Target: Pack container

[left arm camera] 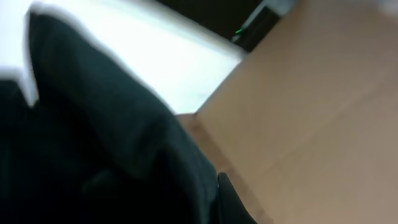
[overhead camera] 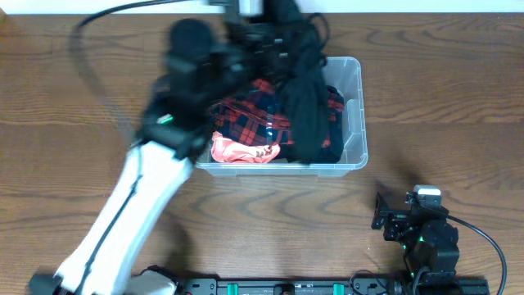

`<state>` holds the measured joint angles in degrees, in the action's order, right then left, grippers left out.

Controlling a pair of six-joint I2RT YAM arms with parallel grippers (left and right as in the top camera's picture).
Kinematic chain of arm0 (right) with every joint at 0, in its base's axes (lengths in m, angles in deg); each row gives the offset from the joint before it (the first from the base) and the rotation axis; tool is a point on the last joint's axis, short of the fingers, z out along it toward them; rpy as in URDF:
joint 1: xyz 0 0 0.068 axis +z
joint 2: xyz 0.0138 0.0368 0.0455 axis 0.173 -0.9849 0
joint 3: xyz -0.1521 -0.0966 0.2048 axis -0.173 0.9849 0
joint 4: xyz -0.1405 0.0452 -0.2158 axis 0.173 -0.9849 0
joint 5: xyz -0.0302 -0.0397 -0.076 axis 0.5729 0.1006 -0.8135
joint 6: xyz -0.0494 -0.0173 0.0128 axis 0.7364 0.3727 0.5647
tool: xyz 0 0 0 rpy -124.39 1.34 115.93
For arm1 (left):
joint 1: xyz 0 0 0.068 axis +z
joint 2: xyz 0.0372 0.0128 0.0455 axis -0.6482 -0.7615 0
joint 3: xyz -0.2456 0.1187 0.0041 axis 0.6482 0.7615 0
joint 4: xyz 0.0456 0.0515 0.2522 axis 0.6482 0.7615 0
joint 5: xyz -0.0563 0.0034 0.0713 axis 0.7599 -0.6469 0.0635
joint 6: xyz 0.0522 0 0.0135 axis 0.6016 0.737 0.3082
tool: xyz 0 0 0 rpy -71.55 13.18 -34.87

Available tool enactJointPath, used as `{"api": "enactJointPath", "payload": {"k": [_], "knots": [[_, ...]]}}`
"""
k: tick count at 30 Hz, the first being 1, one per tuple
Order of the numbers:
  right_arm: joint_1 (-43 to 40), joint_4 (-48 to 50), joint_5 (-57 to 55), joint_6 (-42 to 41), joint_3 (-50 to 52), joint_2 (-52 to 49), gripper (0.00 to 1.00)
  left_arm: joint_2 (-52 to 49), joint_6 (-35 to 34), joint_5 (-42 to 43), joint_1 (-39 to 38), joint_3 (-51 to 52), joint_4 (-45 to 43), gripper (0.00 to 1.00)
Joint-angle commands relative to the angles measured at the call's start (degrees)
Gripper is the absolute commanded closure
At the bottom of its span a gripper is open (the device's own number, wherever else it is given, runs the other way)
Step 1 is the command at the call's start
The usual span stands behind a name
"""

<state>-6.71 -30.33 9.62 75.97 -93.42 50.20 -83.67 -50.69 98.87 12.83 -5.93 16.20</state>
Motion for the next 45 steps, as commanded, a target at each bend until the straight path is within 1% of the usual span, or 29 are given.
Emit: {"api": "enactJointPath", "payload": {"k": [1,4,6,12,18,20,24,26,29,30,31,32,34,36,40,43,44,45], "knots": [[-0.7,-0.2,0.2,-0.9,0.2,0.3,0.01,-2.3,0.4,-8.0,-3.0,-1.3,-3.9,0.94],[-0.7,-0.2,0.2,-0.9,0.2,0.3,0.01,-4.4,0.4,-9.7,-4.3,-1.3,-3.5,0.94],[-0.7,-0.2,0.2,-0.9,0.2,0.3,0.01,-5.0,0.4,-10.0,-4.4,-1.3,-0.8,0.94],[-0.7,-0.2,0.2,-0.9,0.2,0.3,0.01,-5.1,0.4,-17.2,-4.4,-1.3,15.3,0.94],[-0.7,-0.2,0.2,-0.9,0.2,0.3,0.01,-4.8,1.0,-18.6,-4.4,-1.3,27.3,0.94],[-0.7,-0.2,0.2,-0.9,0.2,0.3,0.01,-4.7,0.8,-21.0,-4.5,-1.3,33.6,0.94],[-0.7,-0.2,0.2,-0.9,0.2,0.3,0.01,-4.7,-1.9,-27.8,-5.0,-1.3,45.0,0.94],[-0.7,-0.2,0.2,-0.9,0.2,0.3,0.01,-4.7,-1.8,-30.0,-5.5,-1.3,48.5,0.94],[-0.7,-0.2,0.2,-0.9,0.2,0.3,0.01,-4.7,-0.5,-31.0,-6.2,-1.3,50.9,0.93],[-0.7,-0.2,0.2,-0.9,0.2,0.3,0.01,-4.7,0.3,-31.0,-6.2,-1.3,51.4,0.86],[-0.7,-0.2,0.2,-0.9,0.2,0.3,0.01,-4.7,1.7,-31.0,-6.1,-1.3,51.8,0.73],[-0.7,-0.2,0.2,-0.9,0.2,0.3,0.01,-4.4,3.0,-31.0,-6.1,-1.3,52.1,0.61],[-0.7,-0.2,0.2,-0.9,0.2,0.3,0.01,-3.2,3.3,-31.0,-5.8,-1.5,52.5,0.49],[-0.7,-0.2,0.2,-0.9,0.2,0.3,0.01,-1.0,4.2,-31.0,-5.6,-2.5,52.1,0.25],[-0.7,-0.2,0.2,-0.9,0.2,0.3,0.01,4.4,8.5,-33.1,-5.6,-7.1,51.3,0.21],[-0.7,-0.2,0.2,-0.9,0.2,0.3,0.01,7.3,13.0,-33.0,-5.6,-7.9,47.1,0.21],[-0.7,-0.2,0.2,-0.9,0.2,0.3,0.01,7.6,15.0,-32.9,-5.6,-7.9,45.8,0.23],[-0.7,-0.2,0.2,-0.9,0.2,0.3,0.01,7.4,16.9,-32.9,-5.6,-7.9,45.1,0.26]]}}
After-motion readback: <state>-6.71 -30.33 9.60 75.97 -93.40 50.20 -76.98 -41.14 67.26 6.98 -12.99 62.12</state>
